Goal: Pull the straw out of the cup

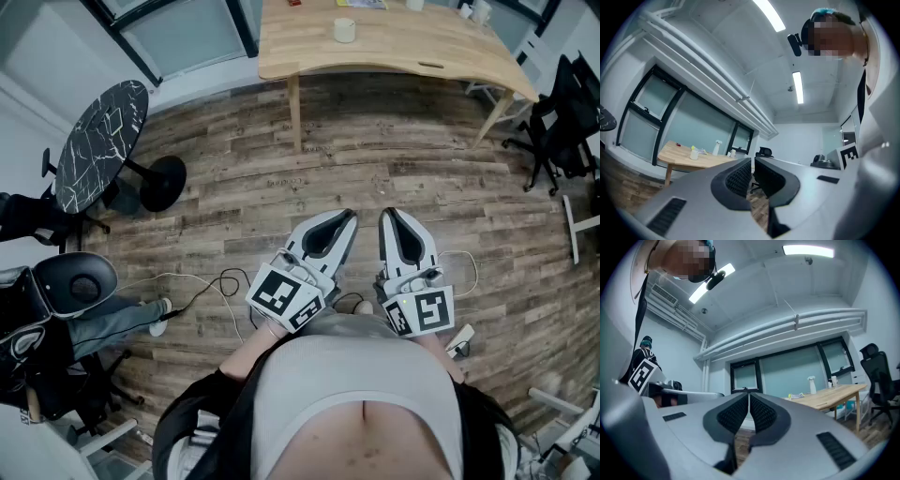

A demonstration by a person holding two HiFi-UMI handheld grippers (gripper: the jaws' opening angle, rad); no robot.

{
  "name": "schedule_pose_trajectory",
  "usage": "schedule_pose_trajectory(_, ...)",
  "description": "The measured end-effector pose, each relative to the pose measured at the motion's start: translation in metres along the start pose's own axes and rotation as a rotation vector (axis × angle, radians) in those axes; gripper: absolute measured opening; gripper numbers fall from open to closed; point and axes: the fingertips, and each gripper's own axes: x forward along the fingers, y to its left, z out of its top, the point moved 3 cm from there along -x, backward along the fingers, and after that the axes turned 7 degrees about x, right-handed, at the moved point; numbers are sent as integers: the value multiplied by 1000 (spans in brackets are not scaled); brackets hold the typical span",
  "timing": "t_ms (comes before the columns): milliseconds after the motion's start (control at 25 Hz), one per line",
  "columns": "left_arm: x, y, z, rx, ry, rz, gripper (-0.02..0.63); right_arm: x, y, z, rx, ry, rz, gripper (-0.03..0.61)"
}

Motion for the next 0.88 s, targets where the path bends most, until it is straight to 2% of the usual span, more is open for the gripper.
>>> schedule_pose_trajectory(880,-26,39,-2,-25,-6,-45,26,16,29,-16,28,-42,-96,37)
